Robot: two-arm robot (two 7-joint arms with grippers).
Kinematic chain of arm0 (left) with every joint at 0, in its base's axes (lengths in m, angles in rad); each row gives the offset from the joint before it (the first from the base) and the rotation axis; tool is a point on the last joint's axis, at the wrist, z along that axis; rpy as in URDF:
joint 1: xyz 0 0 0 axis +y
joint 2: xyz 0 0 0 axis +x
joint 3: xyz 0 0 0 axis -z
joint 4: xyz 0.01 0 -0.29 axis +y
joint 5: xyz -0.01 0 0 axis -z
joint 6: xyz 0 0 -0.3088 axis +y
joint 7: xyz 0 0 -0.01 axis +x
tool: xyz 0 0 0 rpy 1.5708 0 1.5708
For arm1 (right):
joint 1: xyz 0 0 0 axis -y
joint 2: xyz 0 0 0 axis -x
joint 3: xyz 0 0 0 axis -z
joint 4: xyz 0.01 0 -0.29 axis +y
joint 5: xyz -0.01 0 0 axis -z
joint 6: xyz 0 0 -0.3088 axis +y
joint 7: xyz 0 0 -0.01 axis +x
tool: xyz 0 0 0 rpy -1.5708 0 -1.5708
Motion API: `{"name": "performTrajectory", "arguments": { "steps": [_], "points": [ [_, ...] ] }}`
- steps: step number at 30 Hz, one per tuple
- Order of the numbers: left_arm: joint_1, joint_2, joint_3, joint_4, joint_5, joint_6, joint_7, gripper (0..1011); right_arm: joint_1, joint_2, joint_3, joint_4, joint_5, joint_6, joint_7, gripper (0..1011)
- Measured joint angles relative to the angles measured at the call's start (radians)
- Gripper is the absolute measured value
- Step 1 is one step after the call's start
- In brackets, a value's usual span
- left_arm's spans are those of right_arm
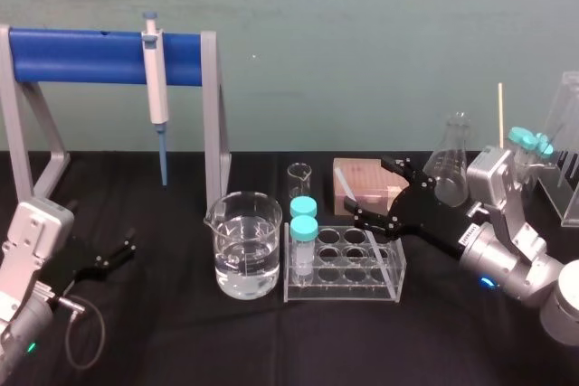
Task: Pick up the stirring rod with one hand, then place it down.
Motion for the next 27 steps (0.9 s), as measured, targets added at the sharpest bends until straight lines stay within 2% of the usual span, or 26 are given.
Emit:
{"name": "performTrajectory", "arguments": {
  "steps": [9,15,22,27],
  "points": [
    [0.000,0.000,0.000,0.000,0.000,0.000,0.000,1000,0.105,-0.085,0.018,0.202,0.102,0.022,0.193,1000],
    [0.000,0.000,0.000,0.000,0.000,0.000,0.000,1000,0.144,-0.124,0.028,0.287,0.140,0.049,0.283,1000],
    [0.000,0.000,0.000,0.000,0.000,0.000,0.000,1000,0.154,-0.146,0.033,0.316,0.151,0.081,0.328,1000],
    [0.000,0.000,0.000,0.000,0.000,0.000,0.000,1000,0.153,-0.152,0.034,0.320,0.151,0.095,0.335,1000]
  ]
}}
